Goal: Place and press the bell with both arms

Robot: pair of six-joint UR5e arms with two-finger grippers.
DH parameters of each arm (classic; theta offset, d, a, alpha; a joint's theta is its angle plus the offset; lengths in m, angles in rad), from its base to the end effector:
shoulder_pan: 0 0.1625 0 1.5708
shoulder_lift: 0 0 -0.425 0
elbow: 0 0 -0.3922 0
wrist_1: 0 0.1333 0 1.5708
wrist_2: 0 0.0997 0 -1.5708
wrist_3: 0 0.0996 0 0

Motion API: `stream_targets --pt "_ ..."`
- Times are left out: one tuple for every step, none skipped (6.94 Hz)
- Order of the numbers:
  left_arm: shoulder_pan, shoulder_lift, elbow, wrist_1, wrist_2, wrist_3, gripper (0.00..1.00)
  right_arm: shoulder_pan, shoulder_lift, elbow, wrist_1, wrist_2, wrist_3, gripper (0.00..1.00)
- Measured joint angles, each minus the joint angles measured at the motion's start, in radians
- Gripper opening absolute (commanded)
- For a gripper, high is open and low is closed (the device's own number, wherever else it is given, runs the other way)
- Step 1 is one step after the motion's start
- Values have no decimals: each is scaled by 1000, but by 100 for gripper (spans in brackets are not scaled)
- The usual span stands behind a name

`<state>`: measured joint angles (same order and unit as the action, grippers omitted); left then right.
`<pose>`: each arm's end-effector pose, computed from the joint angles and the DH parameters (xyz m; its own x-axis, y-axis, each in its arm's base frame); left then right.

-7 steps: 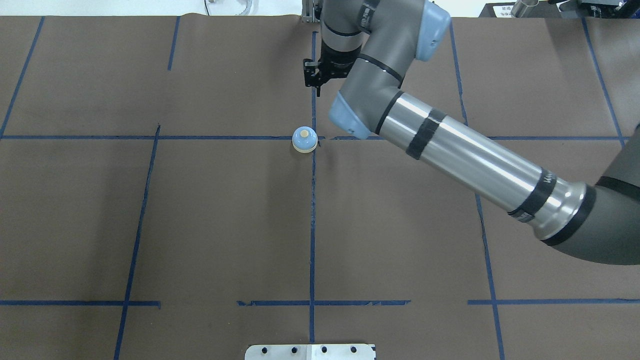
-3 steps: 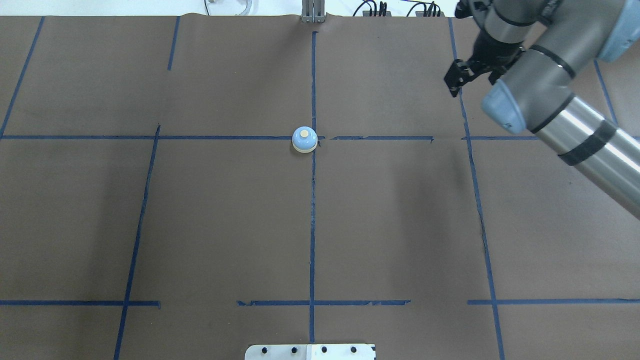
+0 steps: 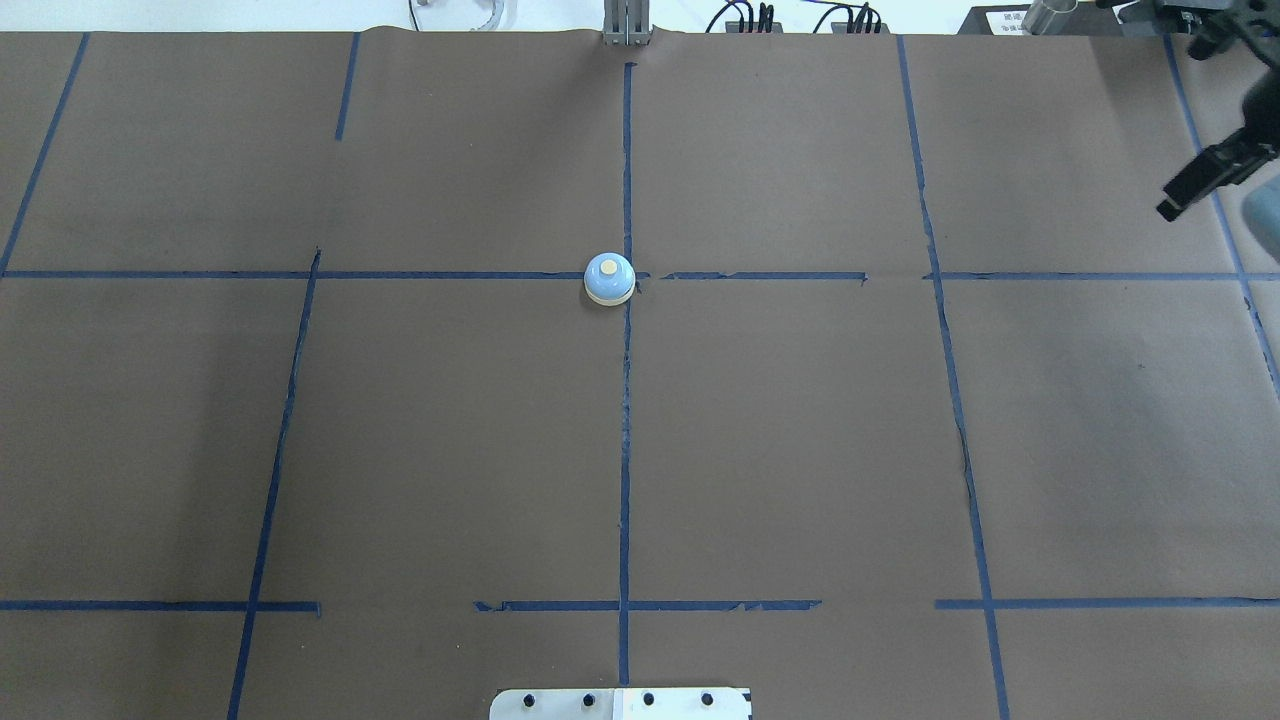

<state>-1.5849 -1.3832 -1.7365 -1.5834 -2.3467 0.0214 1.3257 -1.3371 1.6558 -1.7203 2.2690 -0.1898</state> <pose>-0.0693 -0.4109 0.6606 0.7138 0.0048 -0.7004 -0.0012 1.0000 0.0057 -0.0740 -0.5814 0.5115 0.6588 -0.4661 0.5905 0.3701 0.8842 0.2849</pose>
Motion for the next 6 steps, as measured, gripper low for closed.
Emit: stream_targets --pt "0 1 1 0 -3 0 100 73 -74 4 1 7 -92 100" --pt "0 1 3 5 -3 0 100 142 -148 4 4 8 -132 100" --pt "0 6 7 8 1 -1 100 203 -218 5 6 22 -141 100" --pt "0 20 7 7 3 -2 100 248 -273 7 7 54 -140 100" --pt "0 33 3 5 4 -2 100 268 -308 15 8 81 -119 100" --pt "0 41 0 4 5 -2 100 275 -323 27 10 94 -82 100"
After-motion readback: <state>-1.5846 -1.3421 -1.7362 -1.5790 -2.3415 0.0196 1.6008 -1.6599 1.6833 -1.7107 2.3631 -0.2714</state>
